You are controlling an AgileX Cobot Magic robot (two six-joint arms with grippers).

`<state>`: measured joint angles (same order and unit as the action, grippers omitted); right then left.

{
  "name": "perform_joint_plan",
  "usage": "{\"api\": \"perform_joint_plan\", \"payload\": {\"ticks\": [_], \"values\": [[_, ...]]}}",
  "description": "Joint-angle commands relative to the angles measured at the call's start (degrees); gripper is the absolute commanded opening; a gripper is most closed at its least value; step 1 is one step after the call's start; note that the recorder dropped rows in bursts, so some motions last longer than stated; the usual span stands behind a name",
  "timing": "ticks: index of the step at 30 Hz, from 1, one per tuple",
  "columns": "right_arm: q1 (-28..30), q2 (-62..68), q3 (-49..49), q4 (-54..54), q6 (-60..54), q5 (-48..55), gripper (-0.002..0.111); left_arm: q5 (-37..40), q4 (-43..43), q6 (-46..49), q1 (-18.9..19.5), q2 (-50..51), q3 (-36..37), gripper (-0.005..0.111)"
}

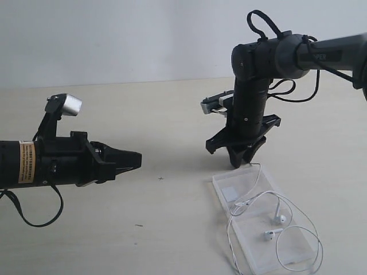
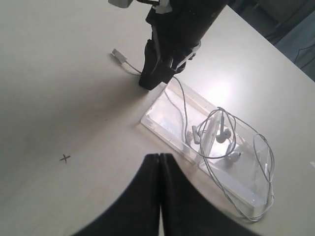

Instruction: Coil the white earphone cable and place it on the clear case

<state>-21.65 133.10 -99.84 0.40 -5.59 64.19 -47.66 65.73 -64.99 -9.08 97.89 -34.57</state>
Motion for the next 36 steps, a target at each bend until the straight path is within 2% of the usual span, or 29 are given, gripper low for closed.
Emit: {"api": "perform_joint_plan", "payload": {"ticks": [1, 7, 36], "values": [[0.3, 0.6, -3.4, -0.8, -0.4, 2.1, 0.032, -0.5, -0.6, 0.3, 0.1, -0.6, 0.3, 0.0], [0.3, 0.6, -7.8, -0.4, -0.4, 5.8, 0.032, -0.5, -0.6, 0.3, 0.1, -0.6, 0.3, 0.0], [1.0, 3.9, -7.3, -4.1, -0.3, 5.8, 0.032, -0.8, -0.5, 0.3, 0.1, -0.6, 0.3, 0.0]]}}
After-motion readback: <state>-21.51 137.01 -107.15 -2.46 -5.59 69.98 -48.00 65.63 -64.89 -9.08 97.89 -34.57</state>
